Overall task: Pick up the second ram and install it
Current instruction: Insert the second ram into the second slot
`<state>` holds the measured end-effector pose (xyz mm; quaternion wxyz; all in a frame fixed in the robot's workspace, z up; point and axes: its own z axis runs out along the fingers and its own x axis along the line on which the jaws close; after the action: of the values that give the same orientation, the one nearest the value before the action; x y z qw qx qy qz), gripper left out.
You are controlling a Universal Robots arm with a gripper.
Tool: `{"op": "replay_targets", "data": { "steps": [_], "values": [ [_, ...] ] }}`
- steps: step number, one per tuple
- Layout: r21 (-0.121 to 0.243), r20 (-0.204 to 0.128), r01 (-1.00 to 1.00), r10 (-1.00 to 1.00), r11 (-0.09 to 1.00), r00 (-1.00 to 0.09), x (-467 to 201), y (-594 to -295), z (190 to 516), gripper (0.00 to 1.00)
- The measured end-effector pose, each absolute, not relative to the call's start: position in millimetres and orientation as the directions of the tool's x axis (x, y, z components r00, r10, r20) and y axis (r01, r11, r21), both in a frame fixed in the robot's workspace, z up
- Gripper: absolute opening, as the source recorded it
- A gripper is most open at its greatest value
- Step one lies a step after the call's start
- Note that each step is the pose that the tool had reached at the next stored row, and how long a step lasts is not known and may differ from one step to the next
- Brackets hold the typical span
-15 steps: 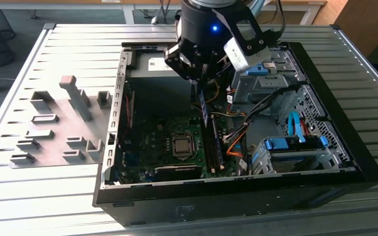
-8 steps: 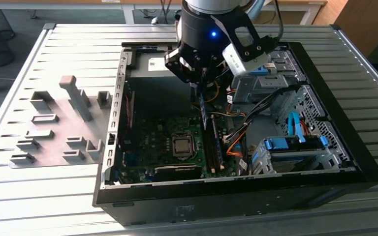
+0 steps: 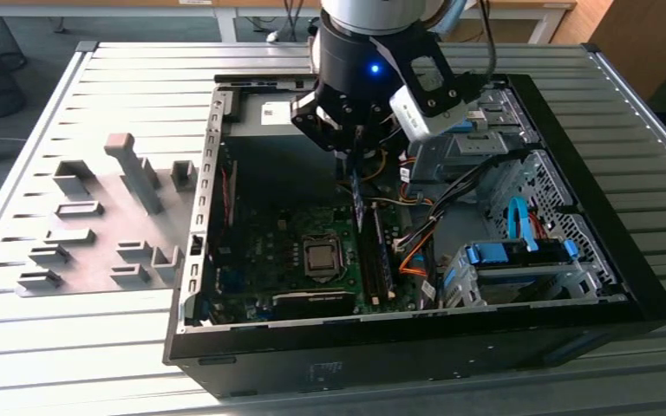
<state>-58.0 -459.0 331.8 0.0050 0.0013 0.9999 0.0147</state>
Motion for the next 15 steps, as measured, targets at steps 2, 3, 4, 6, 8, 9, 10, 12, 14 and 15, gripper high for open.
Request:
{"op": "replay_targets", "data": {
  "steps": [2, 3, 4, 6, 8, 9, 10, 12, 14, 15],
  "values": [
    [0.03, -0.01, 0.003, 0.004, 1.0, -1.0, -58.0, -459.0, 328.2, 0.14],
    [0.03, -0.01, 0.004, 0.004, 1.0, -1.0, -58.0, -459.0, 326.8, 0.14],
    [0.029, -0.01, 0.004, 0.004, 1.0, -1.0, -58.0, -459.0, 326.6, 0.14],
    [0.029, -0.01, 0.004, 0.004, 1.0, -1.0, -58.0, -459.0, 326.6, 0.14],
    [0.029, -0.01, 0.004, 0.004, 1.0, -1.0, -58.0, -459.0, 326.2, 0.14],
    [0.029, -0.01, 0.004, 0.004, 1.0, -1.0, -58.0, -459.0, 326.2, 0.14],
    [0.029, -0.01, 0.004, 0.004, 1.0, -1.0, -58.0, -459.0, 326.1, 0.14],
    [0.029, -0.01, 0.004, 0.004, 1.0, -1.0, -58.0, -459.0, 326.1, 0.14],
    [0.029, -0.01, 0.004, 0.004, 1.0, -1.0, -58.0, -459.0, 324.3, 0.14],
    [0.029, -0.01, 0.004, 0.005, 1.0, -1.0, -58.0, -459.0, 324.3, 0.14]
  ]
}}
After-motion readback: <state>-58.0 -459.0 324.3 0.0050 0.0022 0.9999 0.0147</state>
